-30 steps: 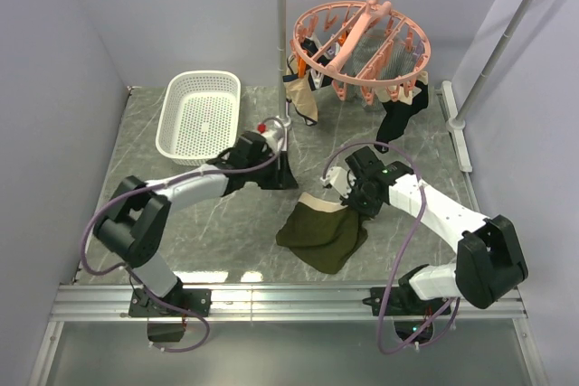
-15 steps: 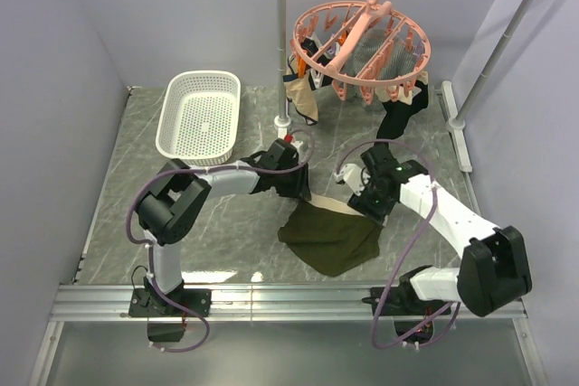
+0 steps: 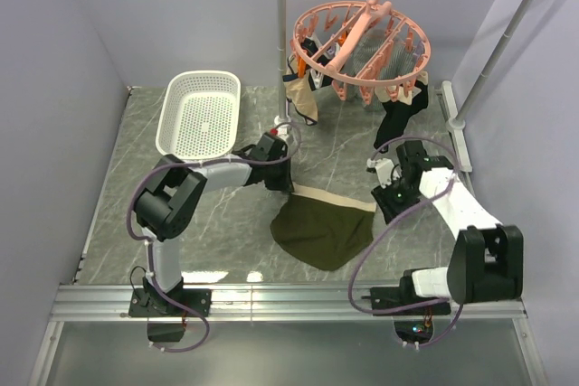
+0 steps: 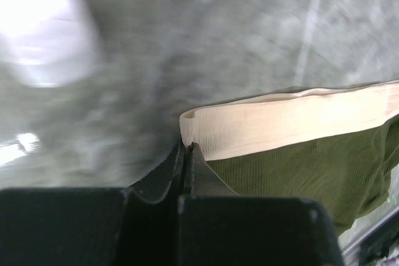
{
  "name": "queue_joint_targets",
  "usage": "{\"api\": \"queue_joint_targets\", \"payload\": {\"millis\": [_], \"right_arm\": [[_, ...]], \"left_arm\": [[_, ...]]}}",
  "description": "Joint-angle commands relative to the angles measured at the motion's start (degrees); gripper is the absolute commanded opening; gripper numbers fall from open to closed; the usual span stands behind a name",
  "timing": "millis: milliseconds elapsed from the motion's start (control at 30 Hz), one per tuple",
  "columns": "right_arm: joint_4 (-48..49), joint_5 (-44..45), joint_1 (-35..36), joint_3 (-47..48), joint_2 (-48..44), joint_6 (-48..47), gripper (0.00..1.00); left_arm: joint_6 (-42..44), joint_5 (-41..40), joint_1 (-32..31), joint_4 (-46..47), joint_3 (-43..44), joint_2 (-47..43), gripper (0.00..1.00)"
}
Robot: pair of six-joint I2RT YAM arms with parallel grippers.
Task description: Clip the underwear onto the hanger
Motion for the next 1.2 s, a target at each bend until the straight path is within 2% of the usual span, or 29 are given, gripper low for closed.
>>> {"api": "queue_joint_targets", "payload": {"millis": [0,67,167,300,433,633,733,800,1167], "right_arm": [[2.22,-1.5,-1.32,1.63,3.18,4.38,0.51],[0.66,-3.07,-1.76,6.96,7.56,7.19,0.53],[-2.87,-10.1,-2.91,13.05,13.63,12.02,0.55],[2.12,-14.59,-3.26,10.7,15.24,21.5,0.57],[10.2,-13.46,-3.44,5.87,15.06,26.88,0.57],[12.68,-10.73,-4.14,2.61,14.62,31.02,0.56],[13.03,-10.47,-4.05,3.13,15.58,32.16,0.56],[13.56,-11.43,-6.16,3.66,16.28,33.9,0.54],[17.07,-12.75,-6.69,5.07,22.26,37.08,0.51]], "left_arm": [[0.23,-0.75,1.44,0.0,-2.39,-4.06,0.0],[-0.38,0.39,1.35,1.15,-3.28,-4.59,0.0],[-1.35,1.19,1.35,1.42,-3.28,-4.33,0.0],[-1.96,2.33,1.87,1.59,-3.37,-4.5,0.02],[-2.58,2.77,2.84,1.68,-4.25,-5.99,0.16],[-1.35,3.04,3.54,1.42,-4.51,-8.54,0.37],[-1.0,3.04,3.46,1.24,-4.16,-8.37,0.41],[-1.35,3.04,3.72,1.24,-4.07,-7.67,0.41],[-1.79,5.58,4.86,1.51,-1.61,-2.84,0.42]]}}
